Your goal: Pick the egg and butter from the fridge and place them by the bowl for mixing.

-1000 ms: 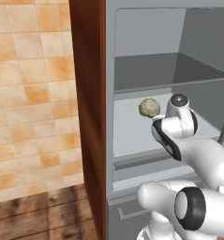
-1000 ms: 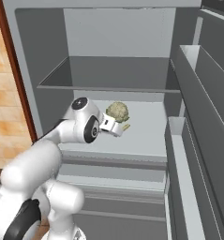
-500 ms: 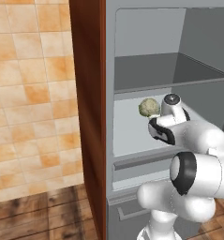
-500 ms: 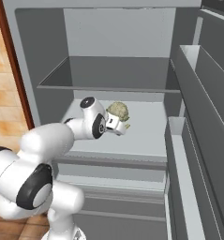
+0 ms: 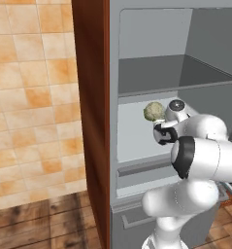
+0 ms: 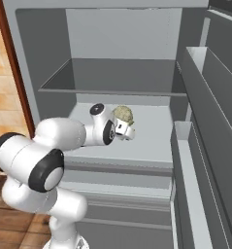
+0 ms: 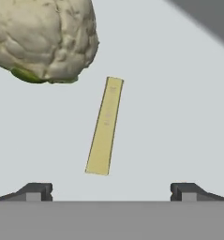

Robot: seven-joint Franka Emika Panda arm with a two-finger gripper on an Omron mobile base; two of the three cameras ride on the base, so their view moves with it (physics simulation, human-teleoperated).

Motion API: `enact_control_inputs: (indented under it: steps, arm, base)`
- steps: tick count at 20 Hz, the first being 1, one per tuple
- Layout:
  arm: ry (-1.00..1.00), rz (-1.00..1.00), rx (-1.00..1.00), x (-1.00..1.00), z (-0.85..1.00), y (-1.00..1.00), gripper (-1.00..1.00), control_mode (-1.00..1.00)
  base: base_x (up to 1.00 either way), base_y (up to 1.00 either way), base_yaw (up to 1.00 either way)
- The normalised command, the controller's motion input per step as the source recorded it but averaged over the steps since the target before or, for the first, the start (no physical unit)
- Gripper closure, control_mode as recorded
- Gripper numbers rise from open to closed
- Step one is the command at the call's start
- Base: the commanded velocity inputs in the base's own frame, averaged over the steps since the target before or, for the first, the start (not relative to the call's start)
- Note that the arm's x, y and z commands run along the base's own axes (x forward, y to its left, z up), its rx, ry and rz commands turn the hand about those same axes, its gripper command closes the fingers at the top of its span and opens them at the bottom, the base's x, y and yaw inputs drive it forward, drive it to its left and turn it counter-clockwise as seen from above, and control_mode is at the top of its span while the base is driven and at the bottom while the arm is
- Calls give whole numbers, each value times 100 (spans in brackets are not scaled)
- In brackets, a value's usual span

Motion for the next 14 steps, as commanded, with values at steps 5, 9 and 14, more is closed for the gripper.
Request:
enact_control_inputs:
  steps: [5, 9, 14]
  arm:
    - [0, 4, 1, 33, -9, -8, -100, -100]
    - [0, 6, 1, 27, -19, -1, -100, -100]
    - [-1, 7, 0, 25, -16, -5, -100, -100]
  base:
    - [0, 0, 0]
    - [0, 0, 0]
    - [0, 0, 0]
